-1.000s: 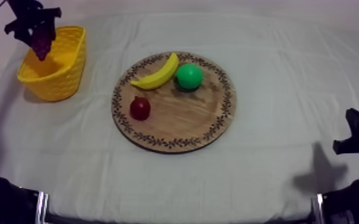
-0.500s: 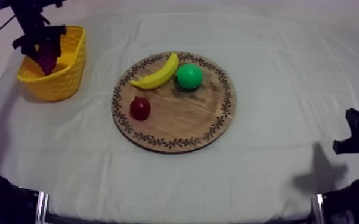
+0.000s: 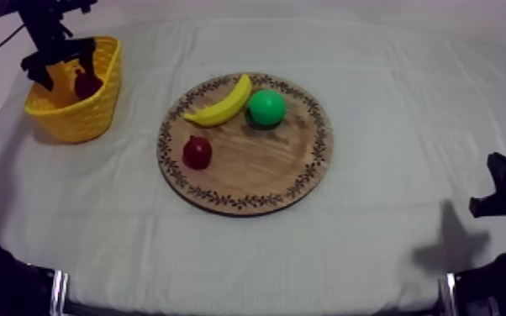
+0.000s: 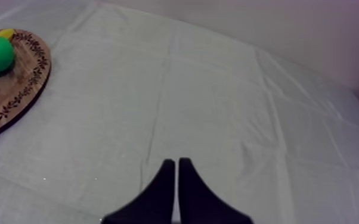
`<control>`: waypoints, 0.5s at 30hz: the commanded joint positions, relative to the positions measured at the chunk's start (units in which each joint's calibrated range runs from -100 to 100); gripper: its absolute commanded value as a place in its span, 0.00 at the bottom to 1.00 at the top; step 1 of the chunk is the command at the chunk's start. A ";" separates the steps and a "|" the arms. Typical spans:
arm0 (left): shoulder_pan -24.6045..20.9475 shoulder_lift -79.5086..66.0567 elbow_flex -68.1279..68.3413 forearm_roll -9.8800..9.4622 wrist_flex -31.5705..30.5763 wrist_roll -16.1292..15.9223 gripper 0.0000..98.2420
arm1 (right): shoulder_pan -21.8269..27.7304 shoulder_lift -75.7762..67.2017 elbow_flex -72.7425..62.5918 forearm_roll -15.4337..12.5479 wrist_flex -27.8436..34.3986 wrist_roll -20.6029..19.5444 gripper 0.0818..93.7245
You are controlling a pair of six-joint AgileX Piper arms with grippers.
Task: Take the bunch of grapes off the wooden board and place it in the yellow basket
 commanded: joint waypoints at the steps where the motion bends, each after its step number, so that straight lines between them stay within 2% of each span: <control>1: 0.00 -0.78 0.29 0.05 -0.06 -0.10 0.96 | -0.02 0.00 -0.04 0.03 0.00 -0.01 0.00; 3: 0.01 -2.01 0.78 0.12 -0.08 -0.15 0.92 | -0.02 0.00 -0.04 0.03 0.00 -0.01 0.00; 8: 0.46 -7.38 2.73 0.79 -0.09 -0.51 0.76 | -0.02 0.00 -0.04 0.03 0.00 -0.01 0.00; 15: 0.62 -18.74 8.92 3.65 -1.30 -1.34 0.60 | -0.02 0.00 -0.04 0.03 0.00 -0.01 0.00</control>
